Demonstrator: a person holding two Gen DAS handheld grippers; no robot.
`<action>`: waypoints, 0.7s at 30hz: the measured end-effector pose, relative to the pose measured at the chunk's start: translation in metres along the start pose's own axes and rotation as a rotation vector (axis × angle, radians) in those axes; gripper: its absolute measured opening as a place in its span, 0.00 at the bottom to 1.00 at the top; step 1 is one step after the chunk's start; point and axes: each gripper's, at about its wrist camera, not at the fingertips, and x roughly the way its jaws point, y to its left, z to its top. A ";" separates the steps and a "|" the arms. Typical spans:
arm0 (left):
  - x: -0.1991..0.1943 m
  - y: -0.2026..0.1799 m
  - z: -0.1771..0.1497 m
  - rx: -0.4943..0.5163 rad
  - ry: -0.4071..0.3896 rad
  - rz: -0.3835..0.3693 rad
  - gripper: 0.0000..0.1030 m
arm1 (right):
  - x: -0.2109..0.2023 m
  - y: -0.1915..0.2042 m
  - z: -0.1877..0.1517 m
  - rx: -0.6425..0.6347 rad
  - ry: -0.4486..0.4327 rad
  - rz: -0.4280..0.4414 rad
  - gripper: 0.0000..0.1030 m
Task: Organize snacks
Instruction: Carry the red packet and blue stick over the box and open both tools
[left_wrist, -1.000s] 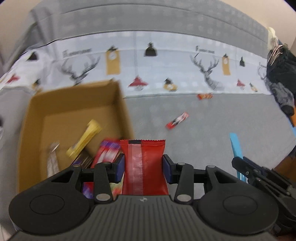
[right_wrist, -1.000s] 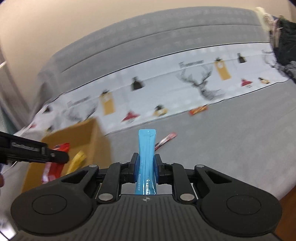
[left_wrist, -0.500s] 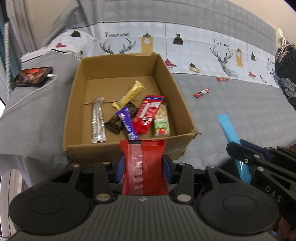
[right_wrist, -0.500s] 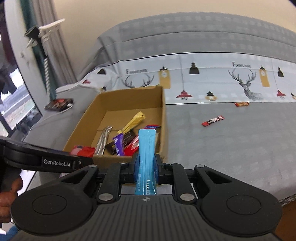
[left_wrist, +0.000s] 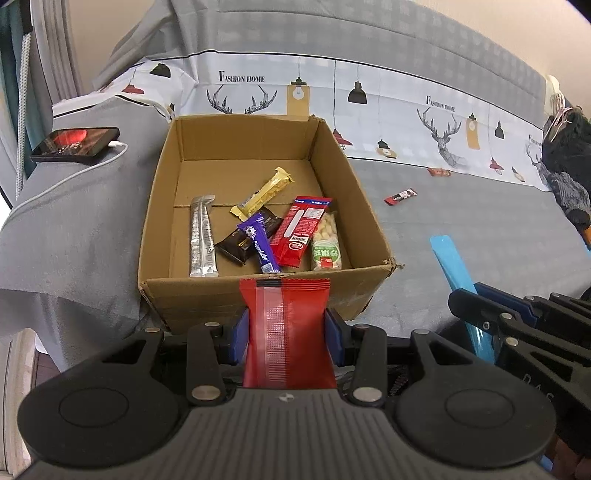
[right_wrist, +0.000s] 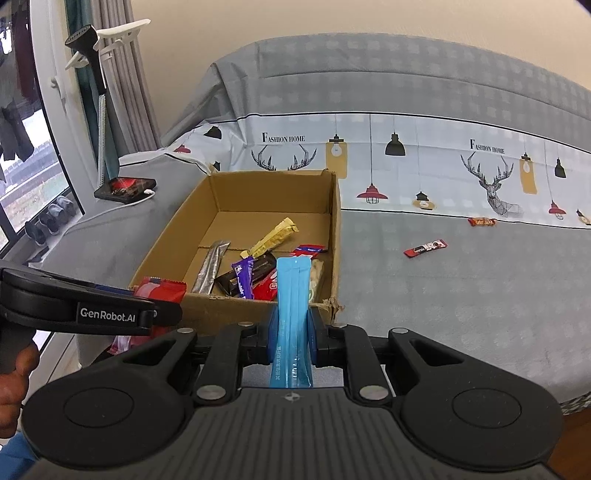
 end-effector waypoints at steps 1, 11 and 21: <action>0.001 0.001 0.000 -0.003 0.002 -0.001 0.46 | 0.002 0.002 0.000 -0.001 0.003 0.000 0.17; 0.012 0.008 0.005 -0.016 0.024 -0.003 0.46 | 0.014 0.003 0.002 -0.009 0.033 -0.002 0.17; 0.023 0.030 0.026 -0.037 0.016 0.035 0.46 | 0.033 0.002 0.018 -0.008 0.030 -0.004 0.17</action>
